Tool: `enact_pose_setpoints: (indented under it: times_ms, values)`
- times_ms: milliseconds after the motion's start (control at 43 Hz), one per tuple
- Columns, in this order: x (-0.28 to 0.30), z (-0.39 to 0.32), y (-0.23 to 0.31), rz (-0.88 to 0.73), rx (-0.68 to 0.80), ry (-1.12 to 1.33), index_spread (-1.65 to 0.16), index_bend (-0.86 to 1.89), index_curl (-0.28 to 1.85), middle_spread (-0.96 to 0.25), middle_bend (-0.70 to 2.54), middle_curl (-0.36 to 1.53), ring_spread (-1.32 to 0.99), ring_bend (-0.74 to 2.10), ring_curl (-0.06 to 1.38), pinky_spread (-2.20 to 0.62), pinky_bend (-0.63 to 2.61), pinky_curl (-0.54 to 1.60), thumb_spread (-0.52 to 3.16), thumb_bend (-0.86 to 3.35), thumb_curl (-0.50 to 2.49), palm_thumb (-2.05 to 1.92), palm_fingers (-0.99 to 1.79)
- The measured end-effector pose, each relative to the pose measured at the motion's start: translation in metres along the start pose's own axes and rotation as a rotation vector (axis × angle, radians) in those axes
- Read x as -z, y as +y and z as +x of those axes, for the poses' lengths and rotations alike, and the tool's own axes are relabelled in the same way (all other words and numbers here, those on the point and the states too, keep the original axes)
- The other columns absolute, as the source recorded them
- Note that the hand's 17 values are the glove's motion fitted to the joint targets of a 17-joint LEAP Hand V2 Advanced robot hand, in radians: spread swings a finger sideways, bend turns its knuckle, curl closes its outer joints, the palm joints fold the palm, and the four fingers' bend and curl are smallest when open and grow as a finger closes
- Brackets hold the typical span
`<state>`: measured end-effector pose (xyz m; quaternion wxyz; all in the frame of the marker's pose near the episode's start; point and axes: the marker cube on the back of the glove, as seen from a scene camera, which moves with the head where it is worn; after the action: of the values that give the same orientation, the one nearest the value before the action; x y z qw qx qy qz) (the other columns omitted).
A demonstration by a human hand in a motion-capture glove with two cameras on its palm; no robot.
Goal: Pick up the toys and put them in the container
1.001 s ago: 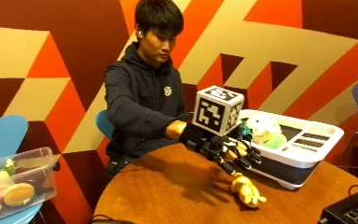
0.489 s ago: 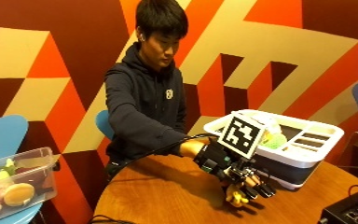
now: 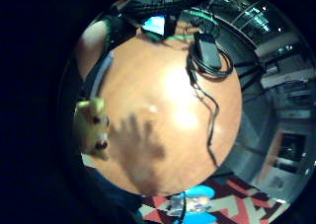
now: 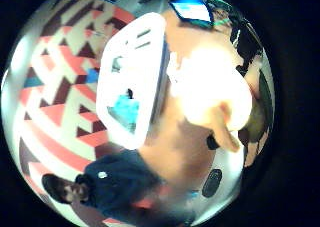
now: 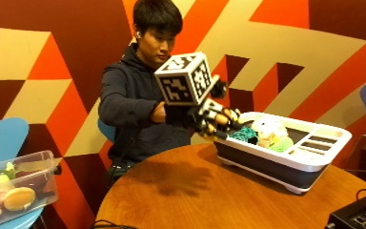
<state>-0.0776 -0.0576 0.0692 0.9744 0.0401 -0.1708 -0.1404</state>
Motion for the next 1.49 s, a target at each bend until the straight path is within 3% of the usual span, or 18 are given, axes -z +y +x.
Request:
enact_pose_setpoints:
  times_ms: [140,256,815,954,1001,1024,1094,1210,1490]
  values:
    - [0.043,-0.049,0.006,0.132,0.087,-0.230,-0.16,1.04,0.63,-0.23,0.88,0.49,-0.23,0.24,0.07,-0.01,0.43,0.30,1.33,0.29,0.49,0.72,0.31]
    - [0.046,-0.084,-0.003,0.162,0.150,-0.287,-0.14,1.01,0.62,-0.24,0.89,0.51,-0.26,0.25,0.09,-0.01,0.45,0.32,1.30,0.27,0.50,0.72,0.31]
    - [-0.045,-0.197,-0.083,0.164,0.227,-0.616,-0.13,1.02,0.64,-0.24,0.85,0.54,-0.27,0.23,0.14,0.01,0.44,0.33,1.39,0.26,0.51,0.73,0.27]
    - [-0.073,-0.218,-0.092,0.046,0.202,-0.642,-0.17,1.00,0.63,-0.21,0.58,0.47,-0.26,0.28,0.18,0.01,0.52,0.36,1.42,0.22,0.46,0.67,0.12]
    - [-0.083,-0.220,-0.093,-0.046,0.192,-0.584,-0.19,0.95,0.62,-0.20,0.44,0.43,-0.24,0.29,0.19,0.01,0.58,0.38,1.42,0.19,0.44,0.61,-0.02]
    - [-0.086,-0.219,-0.095,-0.086,0.185,-0.549,-0.21,0.78,0.58,-0.17,0.31,0.40,-0.21,0.30,0.20,0.01,0.66,0.41,1.38,0.13,0.41,0.52,-0.25]
    - [-0.085,-0.211,-0.098,-0.126,0.161,-0.463,-0.22,0.28,0.46,-0.08,0.19,0.36,-0.13,0.29,0.21,0.03,0.78,0.42,1.30,0.02,0.37,0.38,-0.57]
    - [-0.073,-0.202,-0.094,-0.097,0.152,-0.436,-0.22,0.05,0.34,-0.02,0.09,0.31,-0.08,0.20,0.20,0.03,0.75,0.41,1.22,-0.03,0.35,0.32,-0.49]
    - [-0.028,-0.168,-0.060,-0.013,0.111,-0.444,-0.23,0.07,0.23,0.02,0.09,0.25,-0.03,0.15,0.20,0.04,0.66,0.39,1.11,-0.04,0.32,0.20,-0.40]
